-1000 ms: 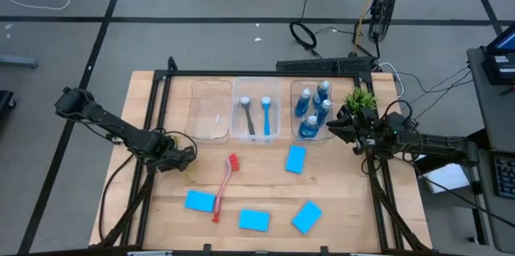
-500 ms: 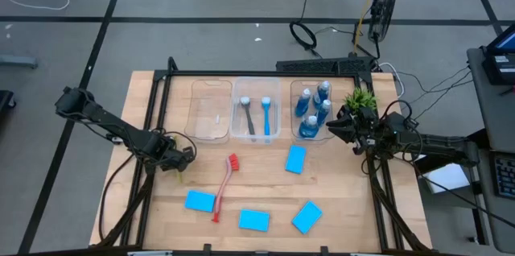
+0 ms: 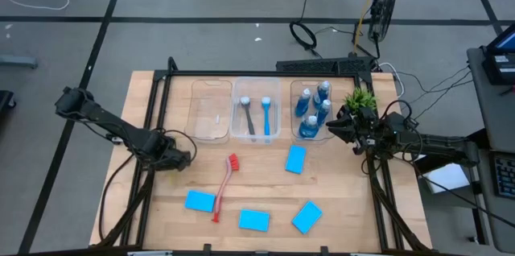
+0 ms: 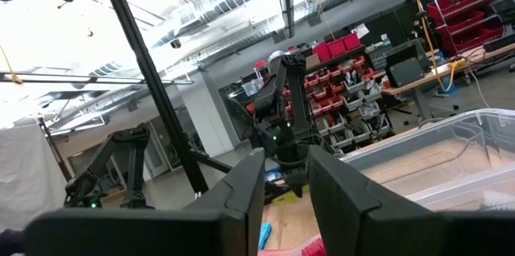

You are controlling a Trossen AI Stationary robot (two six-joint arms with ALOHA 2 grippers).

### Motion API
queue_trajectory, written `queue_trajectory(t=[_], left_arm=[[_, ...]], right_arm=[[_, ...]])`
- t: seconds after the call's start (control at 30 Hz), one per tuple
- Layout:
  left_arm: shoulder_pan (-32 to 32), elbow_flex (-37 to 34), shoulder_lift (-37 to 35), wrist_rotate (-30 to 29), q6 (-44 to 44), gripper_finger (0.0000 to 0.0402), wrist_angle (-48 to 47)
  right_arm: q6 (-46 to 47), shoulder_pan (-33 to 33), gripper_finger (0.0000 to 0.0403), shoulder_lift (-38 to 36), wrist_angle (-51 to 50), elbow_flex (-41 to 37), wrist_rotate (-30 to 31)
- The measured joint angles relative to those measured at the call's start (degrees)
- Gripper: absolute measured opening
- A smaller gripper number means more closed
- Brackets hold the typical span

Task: Pick & Place Kitchen Sink Supplies
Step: Put the yellow green dishwashing brush into the transparent white bin

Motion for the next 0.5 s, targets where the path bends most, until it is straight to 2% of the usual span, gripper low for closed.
queue_trajectory(t=[0.13,0.5], left_arm=[[-0.9,3.4,-0.7,1.7,2.2,0.0024,-1.8],[-4.9,20.0,-0.7,0.2,5.2,0.0019,-19.5]], right_arm=[[0.0,0.0,0.0086,0.0,0.0,0.0,0.0],[0.0,0.0,0.0086,0.0,0.0,0.0,0.0]])
